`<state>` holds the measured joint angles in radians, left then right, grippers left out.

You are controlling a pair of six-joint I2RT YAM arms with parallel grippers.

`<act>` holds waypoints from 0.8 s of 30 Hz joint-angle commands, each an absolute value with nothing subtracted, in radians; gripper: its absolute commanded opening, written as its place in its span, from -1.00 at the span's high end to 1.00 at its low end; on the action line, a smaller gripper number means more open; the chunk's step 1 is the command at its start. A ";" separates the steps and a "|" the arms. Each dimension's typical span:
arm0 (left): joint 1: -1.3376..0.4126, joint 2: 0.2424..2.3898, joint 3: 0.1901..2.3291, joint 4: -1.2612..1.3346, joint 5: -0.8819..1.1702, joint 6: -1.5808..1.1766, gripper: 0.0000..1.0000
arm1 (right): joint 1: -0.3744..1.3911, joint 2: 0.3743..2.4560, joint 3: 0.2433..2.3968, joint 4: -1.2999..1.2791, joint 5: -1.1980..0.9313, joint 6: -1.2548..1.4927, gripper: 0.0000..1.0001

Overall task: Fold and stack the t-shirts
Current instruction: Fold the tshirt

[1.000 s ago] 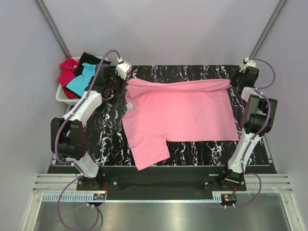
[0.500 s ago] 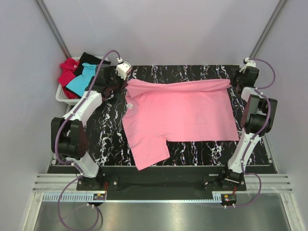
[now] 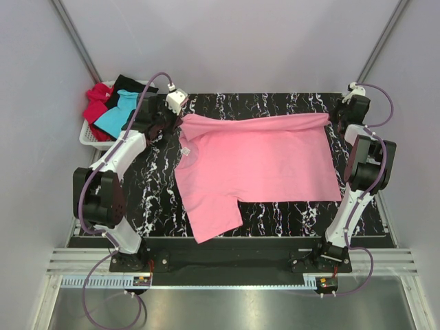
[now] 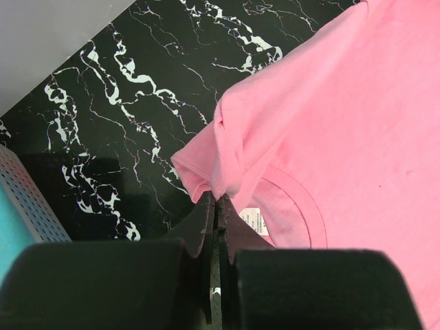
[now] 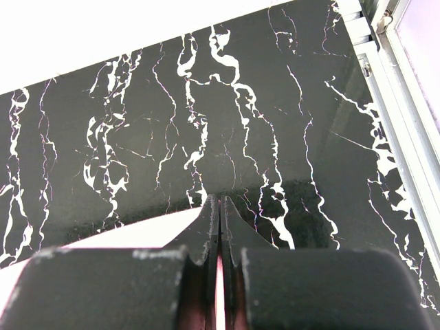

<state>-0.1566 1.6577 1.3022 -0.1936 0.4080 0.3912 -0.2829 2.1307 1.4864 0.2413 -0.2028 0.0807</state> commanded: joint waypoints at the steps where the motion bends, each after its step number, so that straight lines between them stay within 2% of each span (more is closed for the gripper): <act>1: -0.155 1.624 1.319 -0.149 0.419 0.390 1.00 | -0.296 2.086 1.494 0.288 -0.184 0.084 1.00; 24: -0.155 1.595 1.308 -0.147 0.388 0.420 1.00 | -0.298 2.095 1.513 0.290 -0.150 0.095 1.00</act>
<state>-0.1566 1.6562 1.3022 -0.1936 0.4099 0.3958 -0.2840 2.1307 1.4864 0.2417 -0.1925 0.0971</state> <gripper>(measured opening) 0.016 0.012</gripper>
